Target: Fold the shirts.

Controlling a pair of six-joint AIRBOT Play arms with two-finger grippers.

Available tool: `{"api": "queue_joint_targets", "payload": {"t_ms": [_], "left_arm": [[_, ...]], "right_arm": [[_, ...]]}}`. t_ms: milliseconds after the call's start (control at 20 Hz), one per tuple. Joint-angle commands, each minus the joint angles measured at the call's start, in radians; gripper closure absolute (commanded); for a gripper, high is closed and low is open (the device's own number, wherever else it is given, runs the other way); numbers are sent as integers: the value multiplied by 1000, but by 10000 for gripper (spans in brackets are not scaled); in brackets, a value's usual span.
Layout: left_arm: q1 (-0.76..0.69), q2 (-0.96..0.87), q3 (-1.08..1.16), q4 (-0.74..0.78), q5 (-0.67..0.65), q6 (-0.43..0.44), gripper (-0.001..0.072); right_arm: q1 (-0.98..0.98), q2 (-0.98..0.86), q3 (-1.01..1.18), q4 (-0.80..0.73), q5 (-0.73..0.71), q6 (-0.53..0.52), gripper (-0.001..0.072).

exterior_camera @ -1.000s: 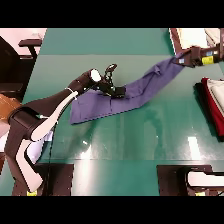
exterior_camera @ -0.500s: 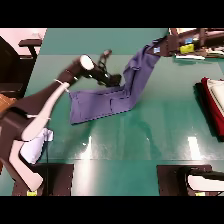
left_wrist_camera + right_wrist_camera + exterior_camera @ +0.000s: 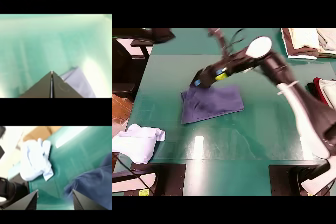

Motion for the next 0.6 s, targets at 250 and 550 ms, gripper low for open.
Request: {"api": "queue_joint_targets", "payload": {"t_ms": [250, 550], "left_arm": [[59, 77, 2, 66, -121, 23, 683], [58, 77, 1, 41, -128, 25, 683]], "right_arm": [[-153, 36, -207, -210, 116, 81, 212], [-464, 119, -530, -208, 17, 140, 124]]}}
